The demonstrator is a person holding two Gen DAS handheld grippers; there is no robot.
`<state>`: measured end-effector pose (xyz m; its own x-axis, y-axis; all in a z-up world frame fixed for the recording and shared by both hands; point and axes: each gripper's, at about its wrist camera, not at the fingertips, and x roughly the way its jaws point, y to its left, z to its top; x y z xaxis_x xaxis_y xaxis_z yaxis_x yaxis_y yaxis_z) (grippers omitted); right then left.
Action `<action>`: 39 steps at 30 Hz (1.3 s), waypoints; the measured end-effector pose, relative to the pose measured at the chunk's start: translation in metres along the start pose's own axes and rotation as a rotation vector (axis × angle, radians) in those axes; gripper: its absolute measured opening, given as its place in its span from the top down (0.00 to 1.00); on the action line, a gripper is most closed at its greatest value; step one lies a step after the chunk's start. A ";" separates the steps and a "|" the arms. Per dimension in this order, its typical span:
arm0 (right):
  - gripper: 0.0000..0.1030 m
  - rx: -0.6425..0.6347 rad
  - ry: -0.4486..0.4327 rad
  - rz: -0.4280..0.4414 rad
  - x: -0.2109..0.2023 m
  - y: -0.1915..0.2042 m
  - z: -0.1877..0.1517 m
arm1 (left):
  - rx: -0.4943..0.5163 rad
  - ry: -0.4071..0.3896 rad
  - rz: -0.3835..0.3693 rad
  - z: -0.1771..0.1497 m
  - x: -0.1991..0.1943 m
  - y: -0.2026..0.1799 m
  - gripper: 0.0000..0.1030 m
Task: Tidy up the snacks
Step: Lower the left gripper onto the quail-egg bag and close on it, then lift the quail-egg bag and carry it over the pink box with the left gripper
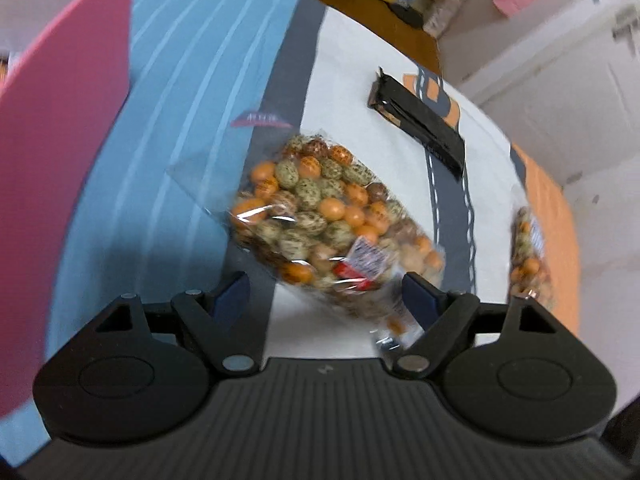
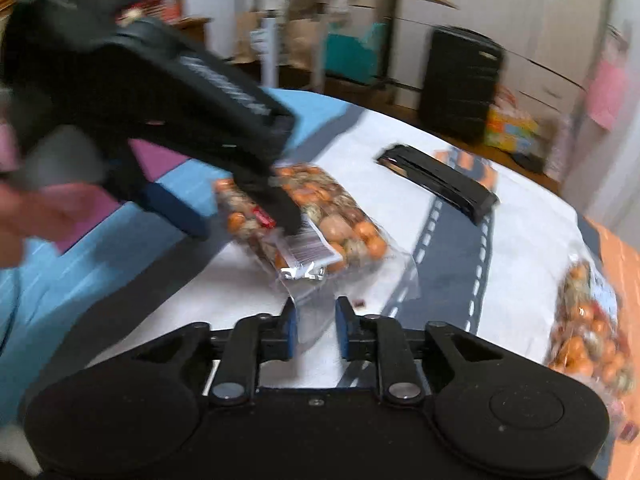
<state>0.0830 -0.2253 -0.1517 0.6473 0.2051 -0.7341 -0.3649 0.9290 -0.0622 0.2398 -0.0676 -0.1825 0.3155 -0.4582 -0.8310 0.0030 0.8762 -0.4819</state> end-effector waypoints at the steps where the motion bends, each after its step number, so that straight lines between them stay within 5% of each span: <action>1: 0.62 -0.043 0.001 0.002 -0.004 0.000 0.000 | -0.023 0.003 -0.001 -0.001 0.001 0.002 0.21; 3: 0.41 -0.121 -0.008 -0.008 -0.012 -0.001 0.001 | -0.045 -0.009 -0.003 -0.003 0.001 0.005 0.25; 5: 0.27 -0.187 -0.024 -0.020 -0.019 -0.004 0.005 | -0.042 -0.024 -0.002 -0.002 0.000 0.005 0.41; 8: 0.04 -0.238 -0.039 0.019 -0.022 -0.007 0.017 | -0.059 -0.026 -0.018 -0.003 0.001 0.009 0.46; 11: 0.04 -0.260 0.000 0.108 -0.004 -0.010 0.027 | -0.097 -0.012 -0.024 -0.004 0.003 0.013 0.46; 17: 0.00 -0.436 0.081 0.101 0.056 -0.003 0.039 | -0.204 0.014 -0.008 -0.008 0.004 0.020 0.39; 21: 0.02 -0.228 0.131 0.239 0.074 -0.030 0.048 | -0.169 0.001 0.009 -0.010 0.009 0.012 0.30; 26: 0.20 -0.155 0.080 0.193 0.057 -0.025 0.042 | -0.179 -0.084 -0.008 -0.012 0.010 0.008 0.27; 31: 0.21 -0.044 0.068 0.128 0.043 -0.006 0.027 | -0.138 -0.156 -0.008 -0.016 0.011 0.002 0.27; 39: 0.22 0.102 0.046 0.060 0.029 0.006 0.012 | -0.019 -0.165 0.011 -0.032 0.000 -0.005 0.35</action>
<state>0.1078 -0.2102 -0.1653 0.5943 0.2492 -0.7647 -0.3305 0.9425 0.0503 0.2094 -0.0763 -0.1891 0.4672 -0.4160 -0.7802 -0.0189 0.8775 -0.4792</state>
